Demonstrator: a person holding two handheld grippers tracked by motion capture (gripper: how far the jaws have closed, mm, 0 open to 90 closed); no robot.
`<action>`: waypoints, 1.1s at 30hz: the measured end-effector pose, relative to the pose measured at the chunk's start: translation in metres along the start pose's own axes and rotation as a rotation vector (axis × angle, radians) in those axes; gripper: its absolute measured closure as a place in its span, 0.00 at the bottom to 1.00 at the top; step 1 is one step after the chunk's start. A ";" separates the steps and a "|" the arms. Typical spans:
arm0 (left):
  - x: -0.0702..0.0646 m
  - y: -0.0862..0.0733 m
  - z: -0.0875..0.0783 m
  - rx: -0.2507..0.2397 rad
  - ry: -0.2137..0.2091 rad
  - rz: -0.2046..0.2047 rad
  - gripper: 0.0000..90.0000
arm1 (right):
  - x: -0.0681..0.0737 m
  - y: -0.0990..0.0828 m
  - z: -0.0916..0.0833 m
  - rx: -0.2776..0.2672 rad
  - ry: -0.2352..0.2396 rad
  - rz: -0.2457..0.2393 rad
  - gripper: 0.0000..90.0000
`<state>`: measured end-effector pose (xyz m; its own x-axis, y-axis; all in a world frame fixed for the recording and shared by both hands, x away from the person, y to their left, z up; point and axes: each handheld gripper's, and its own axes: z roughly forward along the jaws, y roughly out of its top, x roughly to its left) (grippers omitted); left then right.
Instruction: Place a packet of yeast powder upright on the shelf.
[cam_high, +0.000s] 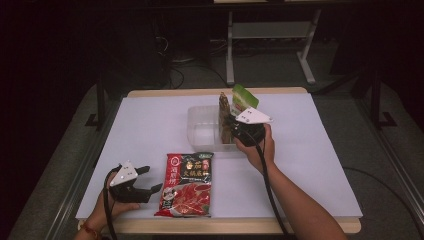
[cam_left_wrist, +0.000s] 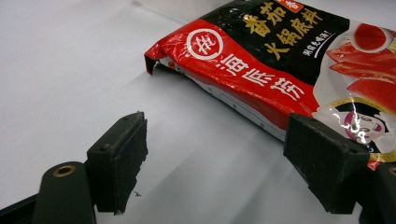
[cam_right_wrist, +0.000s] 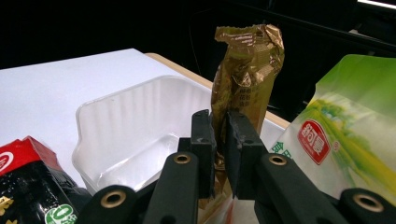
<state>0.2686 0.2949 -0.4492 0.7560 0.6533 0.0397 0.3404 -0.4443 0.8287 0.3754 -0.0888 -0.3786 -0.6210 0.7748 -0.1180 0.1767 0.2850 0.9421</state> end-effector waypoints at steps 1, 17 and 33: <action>0.000 0.000 0.000 0.000 0.001 -0.001 0.23 | 0.000 0.000 0.000 0.002 0.004 -0.003 0.88; -0.001 0.002 0.000 -0.003 -0.010 -0.012 0.23 | -0.003 -0.012 -0.017 0.044 0.050 -0.002 0.82; 0.001 0.002 -0.002 -0.014 -0.036 -0.044 0.21 | -0.001 -0.028 -0.038 0.076 0.100 -0.031 0.74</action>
<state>0.2693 0.2959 -0.4466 0.7600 0.6497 -0.0170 0.3663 -0.4066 0.8370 0.3423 -0.1193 -0.3925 -0.6997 0.7057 -0.1115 0.2109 0.3531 0.9115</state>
